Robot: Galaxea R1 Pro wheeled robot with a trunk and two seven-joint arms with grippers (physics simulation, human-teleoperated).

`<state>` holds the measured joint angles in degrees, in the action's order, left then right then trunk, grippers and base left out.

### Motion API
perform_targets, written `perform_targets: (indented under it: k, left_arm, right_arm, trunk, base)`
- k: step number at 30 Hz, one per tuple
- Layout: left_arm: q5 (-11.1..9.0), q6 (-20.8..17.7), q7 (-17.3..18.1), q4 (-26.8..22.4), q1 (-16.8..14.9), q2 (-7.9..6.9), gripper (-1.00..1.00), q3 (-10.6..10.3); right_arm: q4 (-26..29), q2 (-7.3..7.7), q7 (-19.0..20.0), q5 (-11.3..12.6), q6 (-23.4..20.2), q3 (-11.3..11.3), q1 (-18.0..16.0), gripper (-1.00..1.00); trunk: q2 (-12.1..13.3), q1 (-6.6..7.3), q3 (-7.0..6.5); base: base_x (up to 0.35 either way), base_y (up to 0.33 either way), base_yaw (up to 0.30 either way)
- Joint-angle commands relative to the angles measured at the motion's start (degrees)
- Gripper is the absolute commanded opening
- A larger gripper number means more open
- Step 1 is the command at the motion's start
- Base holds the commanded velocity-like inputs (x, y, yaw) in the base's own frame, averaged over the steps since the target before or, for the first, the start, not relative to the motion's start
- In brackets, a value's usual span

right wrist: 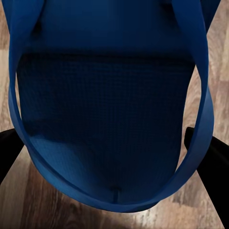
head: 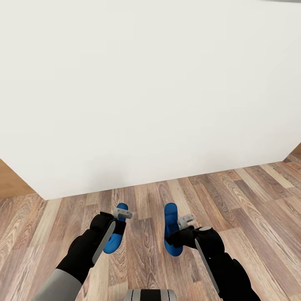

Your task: In the bedroom, move the book from the bed onto either nightstand, and place the two sandals side by side next to the bed.

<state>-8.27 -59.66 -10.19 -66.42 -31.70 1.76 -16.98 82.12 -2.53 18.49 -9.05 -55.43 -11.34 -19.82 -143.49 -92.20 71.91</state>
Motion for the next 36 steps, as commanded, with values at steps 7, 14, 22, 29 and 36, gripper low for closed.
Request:
perform_targets:
  k: [7,14,22,29,36]
  left_arm:
    - [-0.62,-0.19,-0.6,-0.03,-0.03,0.0,-1.0,-0.07]
    - [-0.63,-0.19,-0.6,-0.03,-0.03,0.0,-1.0,-0.07]
    - [-0.65,-0.19,-0.55,-0.03,-0.03,-0.04,-1.0,-0.07]
    - [-0.63,-0.19,-0.56,-0.03,-0.03,-0.02,-1.0,-0.08]
    - [-0.61,-0.19,-0.6,-0.12,-0.03,-0.05,-1.0,-0.07]
  right_arm:
    - [0.06,-0.02,0.49,-0.61,-0.2,0.01,-0.02,-1.0]
    - [0.06,-0.02,0.42,-0.61,-0.2,0.01,0.0,-1.0]
    - [0.06,-0.02,0.4,-0.62,-0.2,0.01,0.01,-1.0]
    - [0.06,-0.02,0.4,-0.62,-0.2,0.01,-0.01,-1.0]
    - [0.06,-0.02,0.4,-0.62,-0.2,0.01,-0.02,-1.0]
  trunk:
    - [-0.02,0.01,0.03]
    - [-0.02,0.01,-0.24]
    - [-0.02,0.01,-0.89]
    - [-0.02,0.01,-1.52]
    - [-0.02,0.01,-2.16]
  base:
    - [0.0,0.0,0.0]
    - [0.0,0.0,0.0]
    - [0.0,0.0,0.0]
    - [0.0,0.0,0.0]
    - [0.0,0.0,0.0]
